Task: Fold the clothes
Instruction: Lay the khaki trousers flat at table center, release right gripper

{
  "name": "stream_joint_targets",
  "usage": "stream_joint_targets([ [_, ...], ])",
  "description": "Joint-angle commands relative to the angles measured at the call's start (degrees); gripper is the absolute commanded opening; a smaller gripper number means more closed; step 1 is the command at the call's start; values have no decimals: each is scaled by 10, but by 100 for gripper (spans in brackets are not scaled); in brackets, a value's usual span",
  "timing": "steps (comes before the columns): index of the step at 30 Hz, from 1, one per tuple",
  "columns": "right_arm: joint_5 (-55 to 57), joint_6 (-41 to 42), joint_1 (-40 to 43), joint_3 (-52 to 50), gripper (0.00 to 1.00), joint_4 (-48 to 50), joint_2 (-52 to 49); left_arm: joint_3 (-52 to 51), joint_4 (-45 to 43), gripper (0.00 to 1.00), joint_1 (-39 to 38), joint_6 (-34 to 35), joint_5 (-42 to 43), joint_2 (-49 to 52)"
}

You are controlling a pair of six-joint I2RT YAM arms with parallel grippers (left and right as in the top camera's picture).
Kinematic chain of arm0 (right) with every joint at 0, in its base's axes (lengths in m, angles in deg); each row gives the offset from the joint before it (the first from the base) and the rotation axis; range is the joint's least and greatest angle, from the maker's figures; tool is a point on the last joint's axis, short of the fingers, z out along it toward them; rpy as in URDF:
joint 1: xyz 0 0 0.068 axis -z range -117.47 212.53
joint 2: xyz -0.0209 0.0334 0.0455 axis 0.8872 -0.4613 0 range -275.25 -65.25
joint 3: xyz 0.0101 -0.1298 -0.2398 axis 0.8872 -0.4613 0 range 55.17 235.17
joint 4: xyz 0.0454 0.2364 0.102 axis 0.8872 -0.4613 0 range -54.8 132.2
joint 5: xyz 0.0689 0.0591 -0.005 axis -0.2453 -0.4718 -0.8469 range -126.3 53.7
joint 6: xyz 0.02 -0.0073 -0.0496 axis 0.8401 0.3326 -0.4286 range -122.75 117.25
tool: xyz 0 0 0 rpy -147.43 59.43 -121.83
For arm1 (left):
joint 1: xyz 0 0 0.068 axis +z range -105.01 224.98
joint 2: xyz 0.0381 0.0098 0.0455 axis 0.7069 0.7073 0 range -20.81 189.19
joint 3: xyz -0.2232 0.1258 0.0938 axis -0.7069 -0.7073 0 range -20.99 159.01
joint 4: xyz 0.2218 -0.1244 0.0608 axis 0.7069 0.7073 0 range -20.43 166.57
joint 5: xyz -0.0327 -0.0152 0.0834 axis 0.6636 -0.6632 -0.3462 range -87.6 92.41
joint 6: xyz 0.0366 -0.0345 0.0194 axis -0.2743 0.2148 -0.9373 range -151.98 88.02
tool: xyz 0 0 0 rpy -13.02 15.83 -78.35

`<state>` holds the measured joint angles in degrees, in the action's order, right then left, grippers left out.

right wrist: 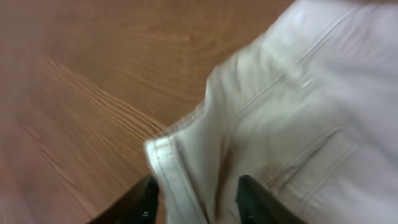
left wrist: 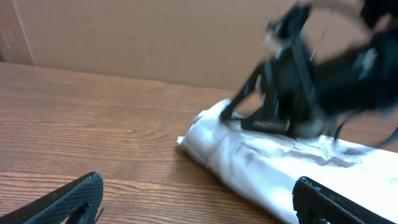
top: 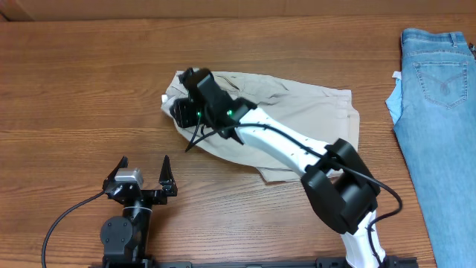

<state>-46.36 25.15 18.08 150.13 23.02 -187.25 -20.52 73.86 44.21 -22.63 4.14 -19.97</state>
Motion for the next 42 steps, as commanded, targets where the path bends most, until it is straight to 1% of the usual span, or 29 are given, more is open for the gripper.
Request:
stream_joint_targets([
  [1,20,-41,24,90,49,-70,70,-2,0,100,-4,10,8,-6],
  [2,27,-41,33,103,50,-94,77,-2,0,100,-4,10,8,-6],
  [4,29,-41,65,121,62,-137,96,-2,0,100,-4,10,8,-6],
  [7,29,-42,105,121,70,-174,115,-2,0,100,-4,10,8,-6],
  [8,29,-41,120,121,76,-191,117,-2,0,100,-4,10,8,-6],
  [10,25,-41,150,121,95,-225,119,-2,0,100,-4,10,8,-6],
  [11,21,-41,163,121,100,-244,118,-2,0,100,-4,10,8,-6],
  [14,36,-41,203,119,100,-322,116,-2,0,100,-4,10,8,-6],
  [16,53,-41,221,115,100,-353,112,-2,0,100,-4,10,8,-6],
  [20,99,-36,249,94,100,-370,106,-2,0,100,-4,10,8,-6],
  [21,109,-9,258,87,100,-371,106,-2,0,100,-4,10,8,-6],
  [24,127,106,295,69,100,-369,106,-2,0,100,-4,10,8,-6],
  [28,128,167,349,54,100,-356,106,-2,0,100,-4,10,8,-6],
  [30,128,169,373,50,100,-355,106,-2,0,100,-4,10,8,-6],
  [34,128,169,411,40,100,-381,106,-2,-5,100,-4,10,8,-6],
  [37,135,169,425,18,100,-397,106,-2,0,100,-4,10,8,-6],
  [42,166,169,439,-17,100,-397,106,-2,-1,100,-4,10,8,-6],
])
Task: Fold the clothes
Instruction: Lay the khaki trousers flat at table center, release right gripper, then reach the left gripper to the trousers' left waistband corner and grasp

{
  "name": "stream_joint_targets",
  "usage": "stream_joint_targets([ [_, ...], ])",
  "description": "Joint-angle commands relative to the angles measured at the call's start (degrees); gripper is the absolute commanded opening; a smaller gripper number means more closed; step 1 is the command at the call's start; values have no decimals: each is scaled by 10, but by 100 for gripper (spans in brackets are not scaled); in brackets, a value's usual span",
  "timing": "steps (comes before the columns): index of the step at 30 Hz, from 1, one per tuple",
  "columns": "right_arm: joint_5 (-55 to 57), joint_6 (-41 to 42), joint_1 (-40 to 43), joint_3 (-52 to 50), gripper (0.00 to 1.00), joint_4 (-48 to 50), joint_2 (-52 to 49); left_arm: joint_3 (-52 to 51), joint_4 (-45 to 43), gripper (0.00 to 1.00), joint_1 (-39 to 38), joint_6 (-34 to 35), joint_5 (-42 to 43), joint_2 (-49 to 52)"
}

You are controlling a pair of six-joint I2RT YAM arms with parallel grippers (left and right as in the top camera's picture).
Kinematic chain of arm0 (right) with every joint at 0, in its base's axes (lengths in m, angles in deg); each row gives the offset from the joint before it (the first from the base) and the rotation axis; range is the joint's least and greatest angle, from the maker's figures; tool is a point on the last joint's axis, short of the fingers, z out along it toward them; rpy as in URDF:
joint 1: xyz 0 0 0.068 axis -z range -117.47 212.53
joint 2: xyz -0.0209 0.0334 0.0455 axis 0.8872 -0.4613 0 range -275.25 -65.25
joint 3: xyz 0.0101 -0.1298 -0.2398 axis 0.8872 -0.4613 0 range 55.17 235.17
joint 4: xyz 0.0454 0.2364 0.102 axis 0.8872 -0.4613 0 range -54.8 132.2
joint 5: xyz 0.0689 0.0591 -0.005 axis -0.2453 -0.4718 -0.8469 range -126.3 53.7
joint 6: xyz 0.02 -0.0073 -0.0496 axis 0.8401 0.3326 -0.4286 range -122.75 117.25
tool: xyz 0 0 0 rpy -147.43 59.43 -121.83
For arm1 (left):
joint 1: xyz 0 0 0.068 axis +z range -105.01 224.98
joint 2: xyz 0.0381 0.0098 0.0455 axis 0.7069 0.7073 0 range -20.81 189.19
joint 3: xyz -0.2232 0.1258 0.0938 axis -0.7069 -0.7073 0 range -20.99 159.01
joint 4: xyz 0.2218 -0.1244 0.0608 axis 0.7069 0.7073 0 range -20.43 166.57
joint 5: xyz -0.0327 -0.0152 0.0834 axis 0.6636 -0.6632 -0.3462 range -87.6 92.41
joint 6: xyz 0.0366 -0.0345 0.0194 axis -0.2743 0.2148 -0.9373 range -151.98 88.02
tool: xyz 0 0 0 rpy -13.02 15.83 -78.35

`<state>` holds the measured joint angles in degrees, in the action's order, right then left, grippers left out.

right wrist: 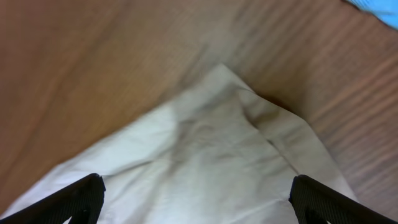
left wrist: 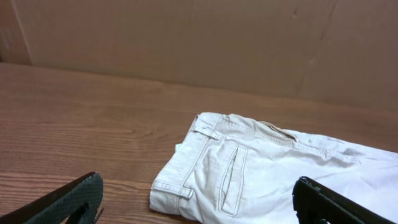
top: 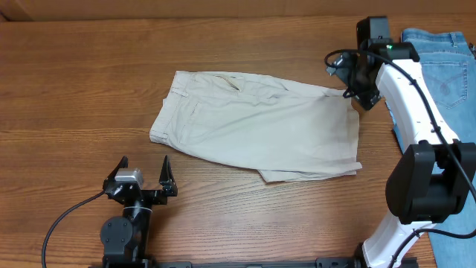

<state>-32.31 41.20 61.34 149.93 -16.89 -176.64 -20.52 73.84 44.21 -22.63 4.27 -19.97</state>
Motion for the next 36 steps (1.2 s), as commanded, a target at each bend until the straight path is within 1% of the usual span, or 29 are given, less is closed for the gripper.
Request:
stream_joint_targets([
  [1,25,9,9,-18,100,2,0,-2,-2,100,-4,10,7,-6],
  [5,24,9,10,-18,100,10,0,-2,-40,100,-4,10,9,-6],
  [12,24,9,10,-18,100,32,0,-2,-131,100,-4,10,104,-6],
  [16,24,9,10,-18,100,33,0,24,-129,100,-4,9,126,4],
  [19,24,9,10,-18,100,33,0,67,-113,100,-4,-4,132,40],
  [21,24,9,10,-18,100,33,0,113,-94,100,-4,-32,129,89],
  [23,24,9,10,-18,100,33,0,193,-47,100,-4,-64,121,175],
  [28,24,9,10,-18,100,33,0,405,112,100,-3,-163,122,421],
  [30,24,9,10,-18,100,33,0,503,186,100,-3,-177,143,536],
  [32,24,9,10,-18,100,33,0,592,241,100,-4,-179,173,638],
  [34,24,9,10,-18,100,33,0,668,271,100,-4,-179,194,724],
  [36,24,9,10,-18,100,33,0,724,286,100,-3,-179,196,793],
])
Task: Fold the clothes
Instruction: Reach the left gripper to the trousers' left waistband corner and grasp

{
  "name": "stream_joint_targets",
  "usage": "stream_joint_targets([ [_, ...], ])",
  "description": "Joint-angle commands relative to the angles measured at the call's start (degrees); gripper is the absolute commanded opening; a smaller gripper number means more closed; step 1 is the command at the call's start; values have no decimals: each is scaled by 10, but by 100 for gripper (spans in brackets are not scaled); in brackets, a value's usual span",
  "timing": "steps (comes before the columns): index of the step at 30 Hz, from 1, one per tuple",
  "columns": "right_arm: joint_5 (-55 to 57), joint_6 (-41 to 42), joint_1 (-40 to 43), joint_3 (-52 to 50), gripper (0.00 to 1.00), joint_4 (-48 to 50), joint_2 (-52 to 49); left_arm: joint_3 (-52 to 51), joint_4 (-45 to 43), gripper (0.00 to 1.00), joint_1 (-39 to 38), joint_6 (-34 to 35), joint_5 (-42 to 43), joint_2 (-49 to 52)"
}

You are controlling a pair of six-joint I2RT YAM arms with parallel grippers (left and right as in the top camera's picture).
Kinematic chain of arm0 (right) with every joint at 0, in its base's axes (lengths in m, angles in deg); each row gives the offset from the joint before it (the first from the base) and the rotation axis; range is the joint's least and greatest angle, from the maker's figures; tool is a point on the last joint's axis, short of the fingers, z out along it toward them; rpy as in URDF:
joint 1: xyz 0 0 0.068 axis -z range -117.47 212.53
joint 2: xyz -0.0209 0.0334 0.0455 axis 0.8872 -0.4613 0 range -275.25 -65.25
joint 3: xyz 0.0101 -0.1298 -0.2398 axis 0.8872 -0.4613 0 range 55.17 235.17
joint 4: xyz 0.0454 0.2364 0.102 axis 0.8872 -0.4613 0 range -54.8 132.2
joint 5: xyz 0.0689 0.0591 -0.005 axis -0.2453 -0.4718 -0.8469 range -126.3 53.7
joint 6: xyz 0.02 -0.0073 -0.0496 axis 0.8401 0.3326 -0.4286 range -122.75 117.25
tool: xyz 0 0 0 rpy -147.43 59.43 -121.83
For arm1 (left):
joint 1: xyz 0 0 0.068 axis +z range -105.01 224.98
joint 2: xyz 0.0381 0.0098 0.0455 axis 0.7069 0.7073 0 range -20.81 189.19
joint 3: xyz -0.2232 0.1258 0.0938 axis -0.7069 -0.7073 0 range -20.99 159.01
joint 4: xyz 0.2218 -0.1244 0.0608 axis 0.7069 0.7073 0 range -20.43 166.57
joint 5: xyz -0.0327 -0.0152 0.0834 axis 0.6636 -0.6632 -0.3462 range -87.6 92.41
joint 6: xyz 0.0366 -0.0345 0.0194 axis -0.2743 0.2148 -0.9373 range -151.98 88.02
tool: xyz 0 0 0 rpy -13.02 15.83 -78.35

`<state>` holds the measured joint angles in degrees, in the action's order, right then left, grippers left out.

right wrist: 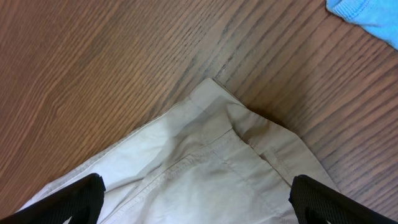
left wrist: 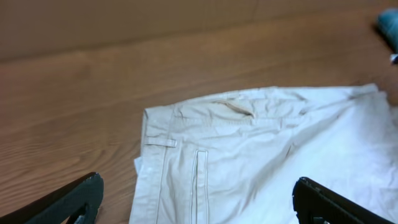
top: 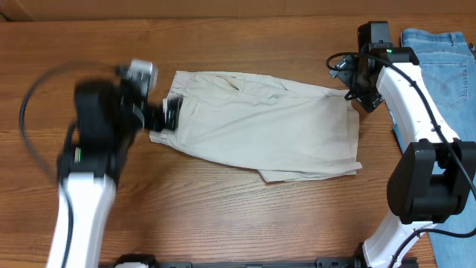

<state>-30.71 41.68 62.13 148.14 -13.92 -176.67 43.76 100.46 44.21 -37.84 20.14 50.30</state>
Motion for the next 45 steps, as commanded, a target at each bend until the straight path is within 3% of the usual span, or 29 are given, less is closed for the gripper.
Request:
stream_joint_targets([
  [1,8,4,2,0,100,3,1,105,20,100,-4,-28,37,124],
  [8,8,4,2,0,100,3,1,182,19,100,2,-102,48,281],
  [17,8,4,2,0,100,3,1,196,25,100,21,-139,49,419],
  [22,8,4,2,0,100,3,1,196,23,100,22,-152,-10,462],
  [31,8,4,2,0,100,3,1,196,45,100,15,-190,-20,529],
  [40,8,4,2,0,100,3,1,195,52,100,15,-189,-120,543],
  [45,8,4,2,0,100,3,1,195,52,100,15,-187,-119,543],
])
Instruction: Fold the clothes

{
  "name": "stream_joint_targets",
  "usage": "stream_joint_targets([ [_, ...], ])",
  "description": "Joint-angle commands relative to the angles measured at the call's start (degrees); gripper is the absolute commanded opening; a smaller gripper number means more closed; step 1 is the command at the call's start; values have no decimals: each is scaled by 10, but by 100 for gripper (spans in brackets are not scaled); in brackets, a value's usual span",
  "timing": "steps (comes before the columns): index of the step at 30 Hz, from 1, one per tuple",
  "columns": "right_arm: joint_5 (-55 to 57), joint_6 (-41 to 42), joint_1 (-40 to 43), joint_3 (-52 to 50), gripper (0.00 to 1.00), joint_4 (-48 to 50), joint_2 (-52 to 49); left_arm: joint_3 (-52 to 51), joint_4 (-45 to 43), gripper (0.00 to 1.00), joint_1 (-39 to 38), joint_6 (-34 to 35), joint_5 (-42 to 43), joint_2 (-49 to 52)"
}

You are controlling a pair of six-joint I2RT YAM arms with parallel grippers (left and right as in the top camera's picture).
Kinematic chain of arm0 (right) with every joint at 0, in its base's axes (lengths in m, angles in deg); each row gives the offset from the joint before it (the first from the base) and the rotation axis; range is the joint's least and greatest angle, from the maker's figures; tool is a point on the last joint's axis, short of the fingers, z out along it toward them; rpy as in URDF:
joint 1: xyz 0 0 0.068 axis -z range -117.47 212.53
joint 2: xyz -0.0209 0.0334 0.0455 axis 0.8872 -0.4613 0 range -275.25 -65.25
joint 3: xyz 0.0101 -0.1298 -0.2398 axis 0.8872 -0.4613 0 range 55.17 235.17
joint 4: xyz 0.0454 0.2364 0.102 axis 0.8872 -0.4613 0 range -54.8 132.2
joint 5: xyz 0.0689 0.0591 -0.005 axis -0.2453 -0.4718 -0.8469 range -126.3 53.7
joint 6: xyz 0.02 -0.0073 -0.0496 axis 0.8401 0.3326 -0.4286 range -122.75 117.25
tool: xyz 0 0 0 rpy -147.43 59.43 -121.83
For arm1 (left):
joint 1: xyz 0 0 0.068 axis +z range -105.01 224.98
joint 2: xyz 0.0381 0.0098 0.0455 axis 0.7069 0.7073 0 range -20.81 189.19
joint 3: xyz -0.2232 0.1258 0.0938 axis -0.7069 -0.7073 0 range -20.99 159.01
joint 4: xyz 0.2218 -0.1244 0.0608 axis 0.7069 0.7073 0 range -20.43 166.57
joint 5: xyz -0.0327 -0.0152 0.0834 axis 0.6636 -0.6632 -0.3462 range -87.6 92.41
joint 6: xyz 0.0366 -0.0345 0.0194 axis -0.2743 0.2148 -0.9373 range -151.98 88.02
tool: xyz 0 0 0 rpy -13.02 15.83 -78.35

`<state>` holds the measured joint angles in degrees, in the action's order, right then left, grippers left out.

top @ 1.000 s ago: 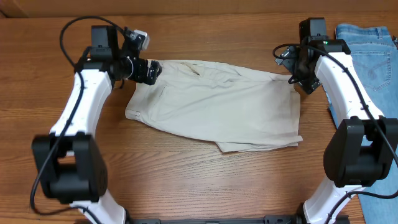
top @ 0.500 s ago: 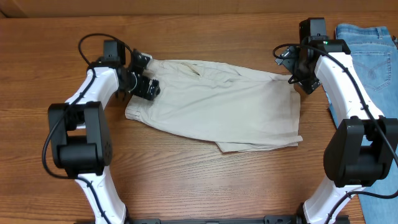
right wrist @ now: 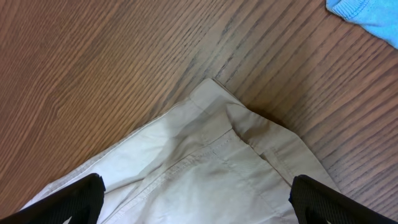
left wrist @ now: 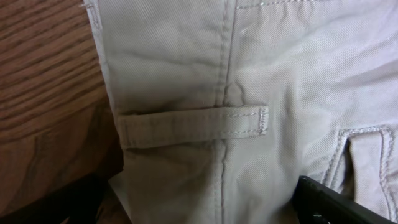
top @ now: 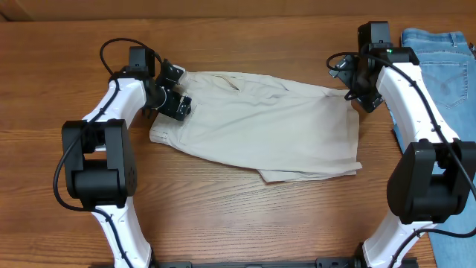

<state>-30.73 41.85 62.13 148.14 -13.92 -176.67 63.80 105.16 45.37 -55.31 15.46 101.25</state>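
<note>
Beige shorts (top: 260,130) lie spread on the wooden table, waistband to the left and leg hems to the right. My left gripper (top: 169,100) sits low over the waistband's left end, open. In the left wrist view a belt loop (left wrist: 193,127) fills the frame, and the left gripper (left wrist: 199,211) has cloth between its wide-apart fingers. My right gripper (top: 355,95) hovers open over the far right hem corner (right wrist: 214,87). In the right wrist view, the right gripper (right wrist: 199,205) has beige fabric below it.
Blue jeans (top: 439,89) lie along the right edge of the table (top: 67,52); a corner of blue cloth (right wrist: 367,15) shows in the right wrist view. A brown cardboard wall runs behind the table. Bare wood lies in front and to the left.
My left arm was blurred beside the shorts' left end; its gripper is now down close over the waistband, still open. The right arm and the shorts have not moved.
First my right gripper was at the waistband end of bunched shorts while the left arm rested at the table's front. Then the shorts lay spread flat and the right gripper stood open at the far right hem. The left arm then came up and now sits at the waistband.
</note>
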Motion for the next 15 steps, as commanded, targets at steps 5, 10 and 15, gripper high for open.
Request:
stream_joint_targets([
  [5,9,2,2,0,100,3,1,-5,6,37,3,-11,-71,34],
  [10,9,2,2,0,100,3,1,-5,2,4,5,4,-99,34],
  [15,9,2,2,0,100,3,1,-5,-7,4,16,67,-148,34],
])
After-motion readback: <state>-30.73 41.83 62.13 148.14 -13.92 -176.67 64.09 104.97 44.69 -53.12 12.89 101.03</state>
